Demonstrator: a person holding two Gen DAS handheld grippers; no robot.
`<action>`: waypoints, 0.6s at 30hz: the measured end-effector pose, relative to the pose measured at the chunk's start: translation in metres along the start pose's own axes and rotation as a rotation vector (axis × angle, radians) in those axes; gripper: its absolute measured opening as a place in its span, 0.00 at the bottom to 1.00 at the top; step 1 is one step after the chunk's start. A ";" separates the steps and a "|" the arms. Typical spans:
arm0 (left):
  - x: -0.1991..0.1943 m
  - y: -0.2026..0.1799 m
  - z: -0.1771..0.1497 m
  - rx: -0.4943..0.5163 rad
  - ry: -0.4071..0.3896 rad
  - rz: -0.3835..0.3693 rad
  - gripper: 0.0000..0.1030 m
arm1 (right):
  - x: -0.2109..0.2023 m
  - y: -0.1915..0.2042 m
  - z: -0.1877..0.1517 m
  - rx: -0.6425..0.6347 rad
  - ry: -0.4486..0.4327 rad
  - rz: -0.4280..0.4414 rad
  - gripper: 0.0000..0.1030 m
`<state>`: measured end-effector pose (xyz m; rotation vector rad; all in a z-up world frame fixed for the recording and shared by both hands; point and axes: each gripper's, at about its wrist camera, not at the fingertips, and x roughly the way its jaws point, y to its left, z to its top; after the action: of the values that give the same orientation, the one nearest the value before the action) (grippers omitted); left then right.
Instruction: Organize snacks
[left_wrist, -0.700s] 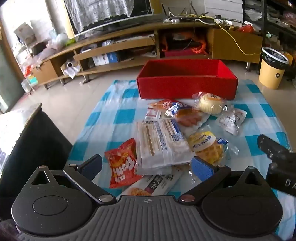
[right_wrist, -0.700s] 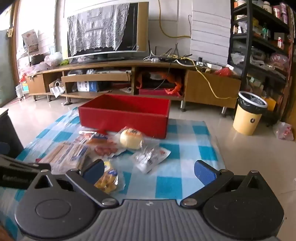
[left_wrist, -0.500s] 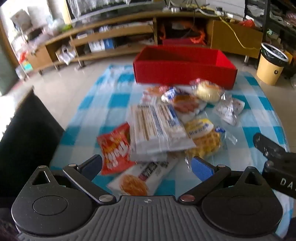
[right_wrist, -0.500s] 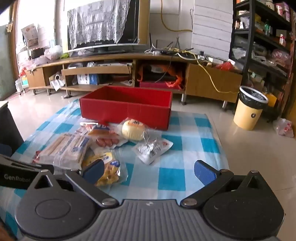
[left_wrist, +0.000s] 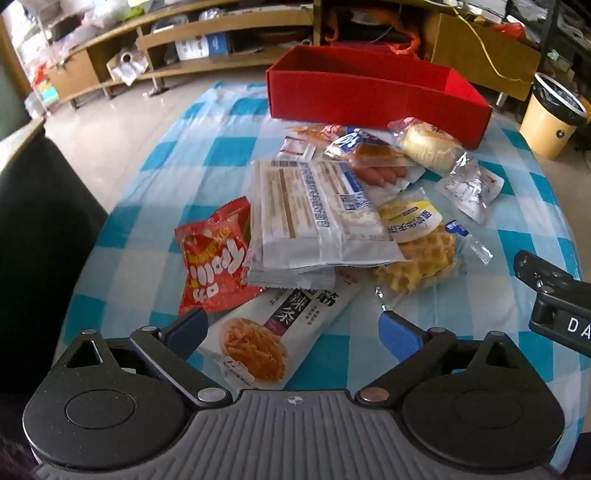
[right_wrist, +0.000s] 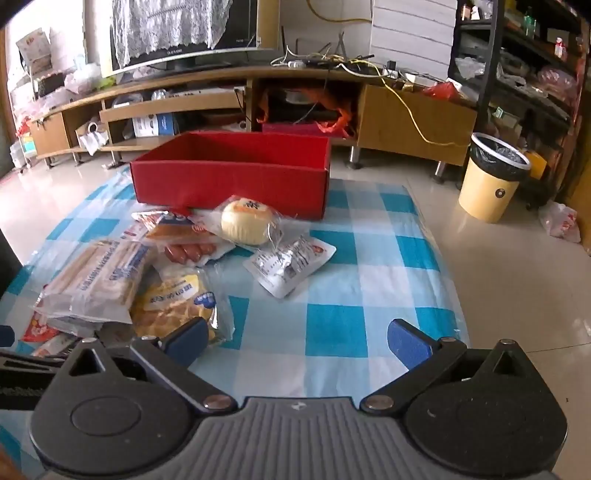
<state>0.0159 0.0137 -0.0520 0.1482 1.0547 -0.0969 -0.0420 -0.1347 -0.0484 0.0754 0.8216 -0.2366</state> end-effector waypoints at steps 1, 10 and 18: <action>0.000 0.001 0.000 -0.006 0.001 -0.001 0.98 | 0.001 0.000 0.000 -0.002 0.006 -0.005 0.98; 0.003 -0.002 0.000 -0.011 0.001 0.008 0.98 | 0.007 0.002 -0.001 0.009 0.058 0.017 0.98; 0.004 -0.001 0.001 -0.011 -0.003 0.022 0.98 | 0.003 0.009 -0.002 -0.031 0.054 0.023 0.98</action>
<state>0.0184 0.0128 -0.0551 0.1499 1.0506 -0.0718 -0.0395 -0.1261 -0.0524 0.0624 0.8777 -0.2005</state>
